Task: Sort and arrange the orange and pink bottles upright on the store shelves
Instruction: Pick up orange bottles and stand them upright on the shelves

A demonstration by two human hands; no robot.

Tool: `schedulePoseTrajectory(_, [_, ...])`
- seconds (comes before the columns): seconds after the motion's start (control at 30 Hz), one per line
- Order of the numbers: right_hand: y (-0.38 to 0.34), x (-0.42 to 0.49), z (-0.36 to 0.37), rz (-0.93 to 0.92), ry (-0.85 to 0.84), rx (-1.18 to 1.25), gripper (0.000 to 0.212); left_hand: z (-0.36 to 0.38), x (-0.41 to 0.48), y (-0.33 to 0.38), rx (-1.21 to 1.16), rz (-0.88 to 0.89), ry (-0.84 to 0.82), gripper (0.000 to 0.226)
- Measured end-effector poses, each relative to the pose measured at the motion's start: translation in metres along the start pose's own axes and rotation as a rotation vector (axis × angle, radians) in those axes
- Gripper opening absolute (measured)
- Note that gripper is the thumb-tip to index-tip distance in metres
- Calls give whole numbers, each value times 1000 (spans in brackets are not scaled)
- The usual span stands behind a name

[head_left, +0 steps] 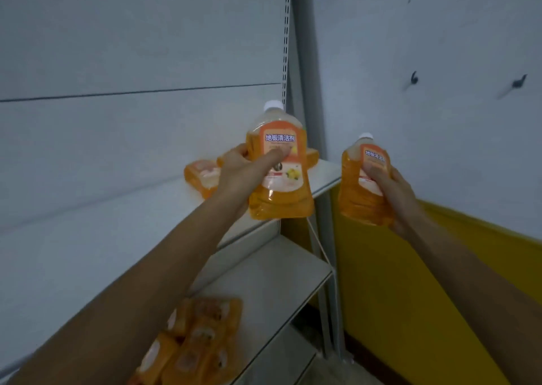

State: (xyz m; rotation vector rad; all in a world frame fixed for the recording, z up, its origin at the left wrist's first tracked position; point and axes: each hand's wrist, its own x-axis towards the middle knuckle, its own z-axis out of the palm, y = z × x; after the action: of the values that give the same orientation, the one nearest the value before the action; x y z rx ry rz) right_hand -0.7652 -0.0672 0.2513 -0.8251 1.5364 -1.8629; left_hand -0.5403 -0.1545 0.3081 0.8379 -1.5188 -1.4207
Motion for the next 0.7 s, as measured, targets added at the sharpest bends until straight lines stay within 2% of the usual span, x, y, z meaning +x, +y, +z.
schedulePoseTrajectory(0.07, [-6,32,8,-1,-3,34,52,-1,30,7,11,11,32,40])
schedulePoseTrajectory(0.13, [-6,61,15,7,-42,40,58,-4,53,10,16,1,93,57])
schedulePoseTrajectory(0.2, [-6,88,23,3,-83,3,64,-5,75,8,1,-32,153,64])
schedulePoseTrajectory(0.4, [-20,171,60,-75,-224,-119,60,6,135,-4,-59,-110,302,59])
schedulePoseTrajectory(0.5, [-26,212,78,-118,-368,-194,52,14,161,-10,-57,-126,408,60])
schedulePoseTrajectory(0.63, [-32,258,99,-193,-603,-465,57,26,193,-19,26,-118,532,61])
schedulePoseTrajectory(0.7, [-27,276,109,-173,-688,-553,63,34,206,-26,80,-121,595,62])
